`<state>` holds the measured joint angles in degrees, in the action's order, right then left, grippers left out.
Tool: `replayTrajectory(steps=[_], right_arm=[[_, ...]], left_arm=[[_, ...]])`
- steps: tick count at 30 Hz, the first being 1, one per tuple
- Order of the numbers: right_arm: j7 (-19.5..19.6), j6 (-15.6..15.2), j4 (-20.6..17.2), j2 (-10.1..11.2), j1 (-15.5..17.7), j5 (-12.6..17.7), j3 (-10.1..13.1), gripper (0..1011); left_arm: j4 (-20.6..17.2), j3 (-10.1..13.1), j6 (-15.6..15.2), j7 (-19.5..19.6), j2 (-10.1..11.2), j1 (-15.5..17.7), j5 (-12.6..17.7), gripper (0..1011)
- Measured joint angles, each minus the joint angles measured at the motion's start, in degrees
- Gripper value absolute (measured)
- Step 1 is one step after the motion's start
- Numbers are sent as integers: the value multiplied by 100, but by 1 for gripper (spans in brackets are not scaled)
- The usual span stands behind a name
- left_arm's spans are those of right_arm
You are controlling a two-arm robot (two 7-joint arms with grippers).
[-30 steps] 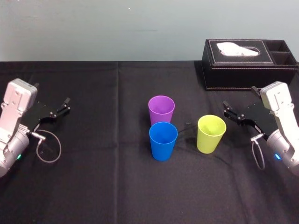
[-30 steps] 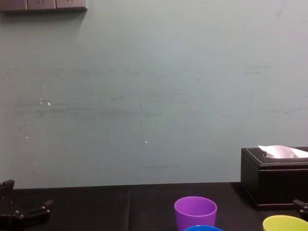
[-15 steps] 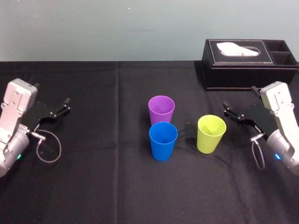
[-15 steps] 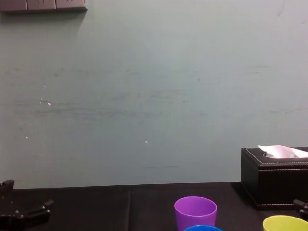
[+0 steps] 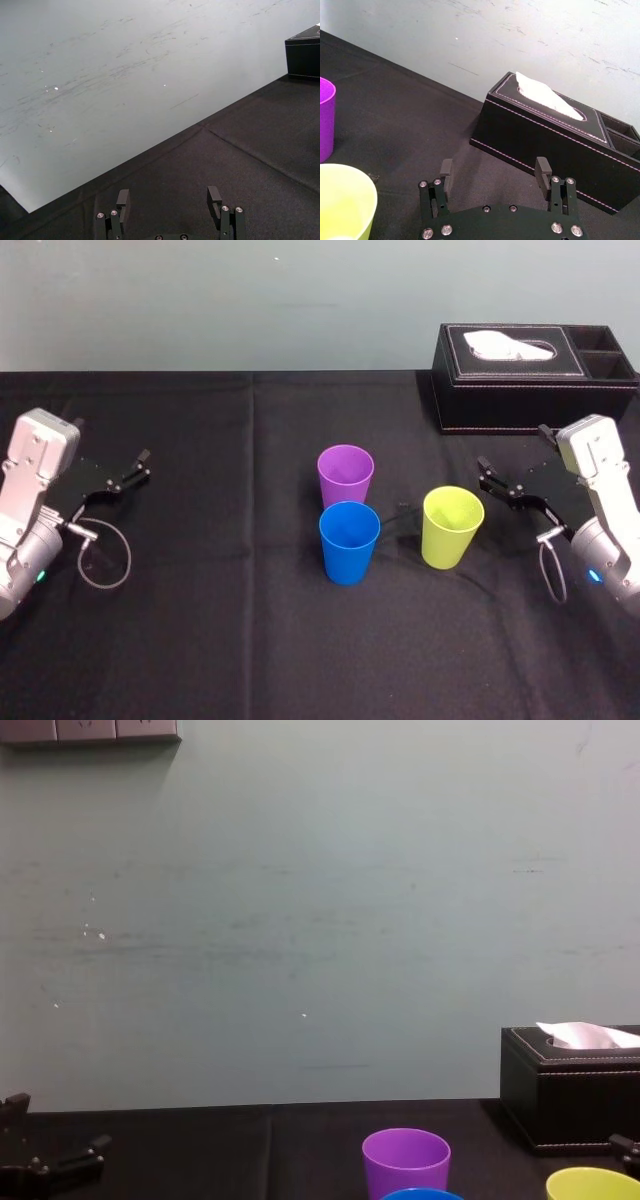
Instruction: Stack the three plastic cups sequentially using one hand.
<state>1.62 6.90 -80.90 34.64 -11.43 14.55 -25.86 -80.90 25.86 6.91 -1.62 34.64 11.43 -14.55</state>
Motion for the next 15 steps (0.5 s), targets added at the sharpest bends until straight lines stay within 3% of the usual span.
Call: replayTrajectory(steps=[15], right_arm=[[0, 0, 0, 0, 0, 0, 0, 1003]], left_arm=[[0, 0, 0, 0, 0, 0, 0, 1011]])
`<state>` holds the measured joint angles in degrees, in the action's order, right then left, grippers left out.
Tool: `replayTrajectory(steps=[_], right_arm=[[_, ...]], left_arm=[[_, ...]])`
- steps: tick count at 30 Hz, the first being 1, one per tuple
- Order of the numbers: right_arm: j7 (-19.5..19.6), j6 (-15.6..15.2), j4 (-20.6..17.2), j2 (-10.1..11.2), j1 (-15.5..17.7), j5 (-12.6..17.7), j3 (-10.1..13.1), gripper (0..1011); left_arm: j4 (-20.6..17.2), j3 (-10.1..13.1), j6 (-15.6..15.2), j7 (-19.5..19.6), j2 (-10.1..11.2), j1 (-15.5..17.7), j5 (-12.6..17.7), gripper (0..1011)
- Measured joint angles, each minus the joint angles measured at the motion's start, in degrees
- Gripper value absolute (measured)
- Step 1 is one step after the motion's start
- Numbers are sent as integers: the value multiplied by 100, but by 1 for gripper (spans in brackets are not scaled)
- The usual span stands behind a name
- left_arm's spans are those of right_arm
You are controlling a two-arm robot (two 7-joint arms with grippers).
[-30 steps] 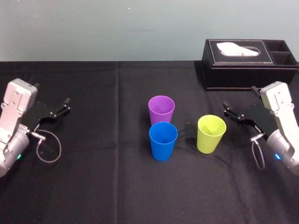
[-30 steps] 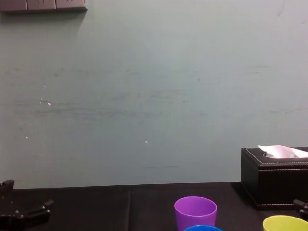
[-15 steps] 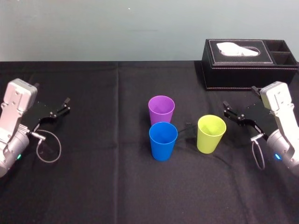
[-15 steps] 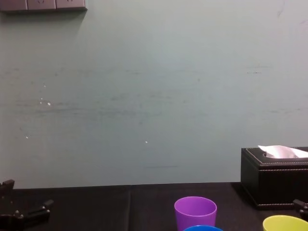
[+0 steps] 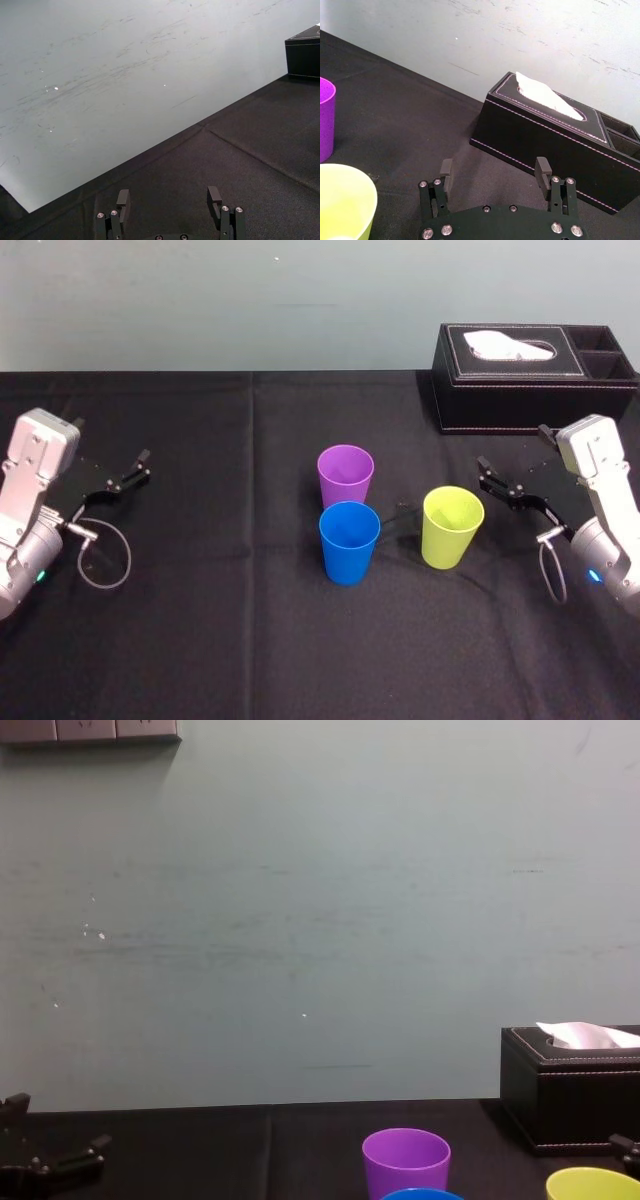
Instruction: Stack the three plastic cups sequentially using one hand.
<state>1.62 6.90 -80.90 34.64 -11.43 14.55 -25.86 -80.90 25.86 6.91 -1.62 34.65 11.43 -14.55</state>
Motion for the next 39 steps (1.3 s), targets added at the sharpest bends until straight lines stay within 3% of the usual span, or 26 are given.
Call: replayTrajectory(steps=[25, 34, 39], right_arm=[[-3, 2, -1, -3, 5, 4, 11, 1003], [-174, 54, -232, -86, 213, 444, 420, 1003], [-243, -98, -580, 22, 497, 568, 600, 1003]], left_arm=[[0, 0, 0, 0, 0, 0, 0, 1011], [0, 0, 0, 0, 0, 0, 0, 1011], [0, 0, 0, 0, 0, 0, 0, 1011]])
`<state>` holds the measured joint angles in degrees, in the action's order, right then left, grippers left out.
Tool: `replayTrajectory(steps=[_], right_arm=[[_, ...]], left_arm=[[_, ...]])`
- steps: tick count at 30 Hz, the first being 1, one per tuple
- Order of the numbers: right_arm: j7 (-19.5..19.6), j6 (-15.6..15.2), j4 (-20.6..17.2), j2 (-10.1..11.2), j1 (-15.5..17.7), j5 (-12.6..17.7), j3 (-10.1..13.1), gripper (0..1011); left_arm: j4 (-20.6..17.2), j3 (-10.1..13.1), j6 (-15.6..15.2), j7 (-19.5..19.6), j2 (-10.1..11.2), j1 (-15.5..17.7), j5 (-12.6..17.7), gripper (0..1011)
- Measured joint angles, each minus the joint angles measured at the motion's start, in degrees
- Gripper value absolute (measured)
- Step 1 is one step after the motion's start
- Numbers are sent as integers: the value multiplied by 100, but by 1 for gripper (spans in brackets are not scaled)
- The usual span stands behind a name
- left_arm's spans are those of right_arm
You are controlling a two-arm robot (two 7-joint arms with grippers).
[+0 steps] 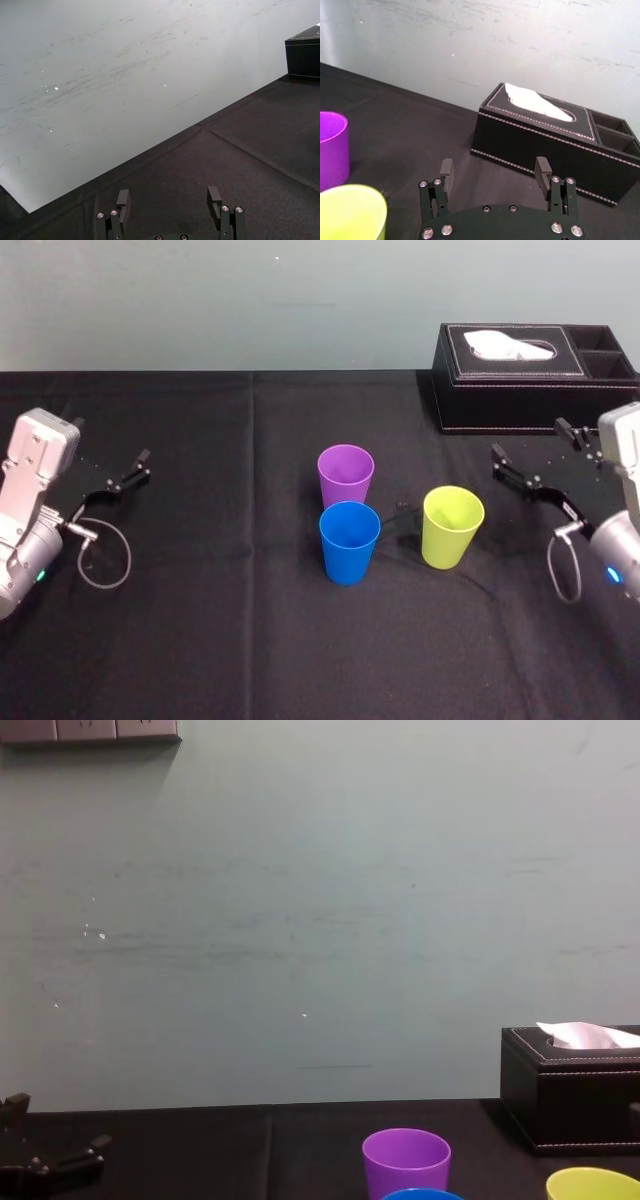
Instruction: Stack the three plastic cups sequentially using one hand.
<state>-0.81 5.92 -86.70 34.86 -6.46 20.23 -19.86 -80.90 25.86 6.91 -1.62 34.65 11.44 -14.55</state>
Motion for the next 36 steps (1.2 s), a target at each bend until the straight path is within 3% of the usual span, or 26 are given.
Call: replayTrajectory(steps=[11, 19, 27, 36], right_arm=[[-65, -568, -801, 466, 942, 54, 279, 1003], [-285, -587, -1217, 681, 1586, 104, 424, 1003], [-685, -254, -1335, 591, 1803, 225, 435, 1003], [-977, -192, -1187, 233, 1667, 279, 318, 1003]], left_arm=[[0, 0, 0, 0, 0, 0, 0, 1011], [0, 0, 0, 0, 0, 0, 0, 1011], [0, 0, 0, 0, 0, 0, 0, 1011], [0, 0, 0, 0, 0, 0, 0, 1011]])
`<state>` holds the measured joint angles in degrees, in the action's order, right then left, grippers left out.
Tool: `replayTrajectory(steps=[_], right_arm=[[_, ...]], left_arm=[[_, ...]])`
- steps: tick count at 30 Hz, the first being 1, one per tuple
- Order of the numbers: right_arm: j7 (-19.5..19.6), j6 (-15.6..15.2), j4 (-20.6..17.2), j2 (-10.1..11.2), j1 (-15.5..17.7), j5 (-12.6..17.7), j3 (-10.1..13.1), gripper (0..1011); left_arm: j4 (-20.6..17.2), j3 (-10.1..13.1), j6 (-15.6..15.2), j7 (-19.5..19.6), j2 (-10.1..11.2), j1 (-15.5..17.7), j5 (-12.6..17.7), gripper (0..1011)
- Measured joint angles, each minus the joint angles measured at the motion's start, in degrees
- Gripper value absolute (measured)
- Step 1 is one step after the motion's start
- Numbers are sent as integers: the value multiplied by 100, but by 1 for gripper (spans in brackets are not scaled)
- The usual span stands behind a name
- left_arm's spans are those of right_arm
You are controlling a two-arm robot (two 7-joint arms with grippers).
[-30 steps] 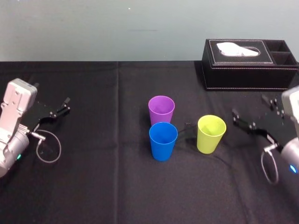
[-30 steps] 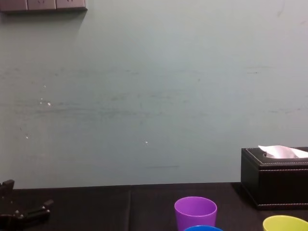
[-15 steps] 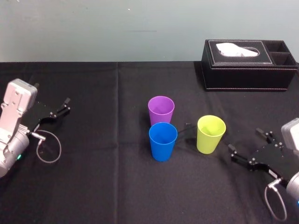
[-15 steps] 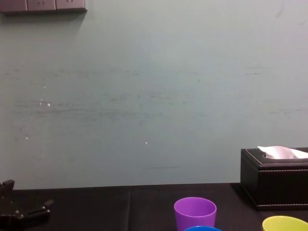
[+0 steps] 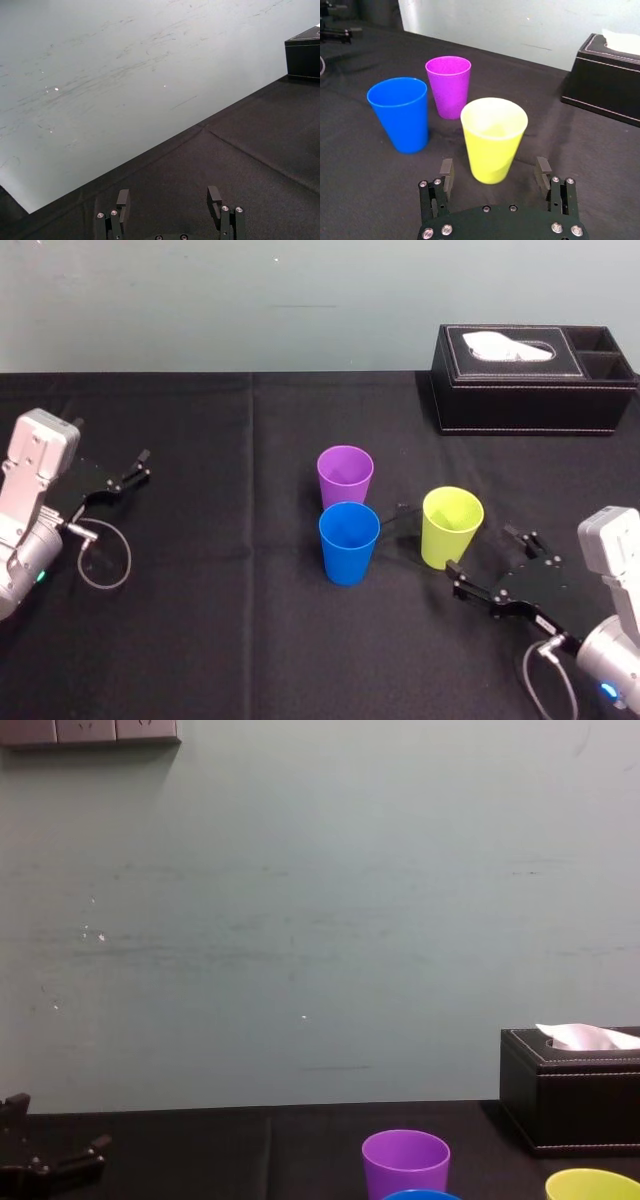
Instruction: Stack the three plastic cups sequentially using one hand.
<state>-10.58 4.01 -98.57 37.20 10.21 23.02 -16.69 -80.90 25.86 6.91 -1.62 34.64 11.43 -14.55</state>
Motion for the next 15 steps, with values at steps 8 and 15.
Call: replayTrajectory(steps=[8, 15], right_arm=[[-21, 54, 271, -362, -183, -57, -9, 1003], [-5, 141, 565, -633, -367, -213, -22, 1003]], left_arm=[[0, 0, 0, 0, 0, 0, 0, 1011], [0, 0, 0, 0, 0, 0, 0, 1011]])
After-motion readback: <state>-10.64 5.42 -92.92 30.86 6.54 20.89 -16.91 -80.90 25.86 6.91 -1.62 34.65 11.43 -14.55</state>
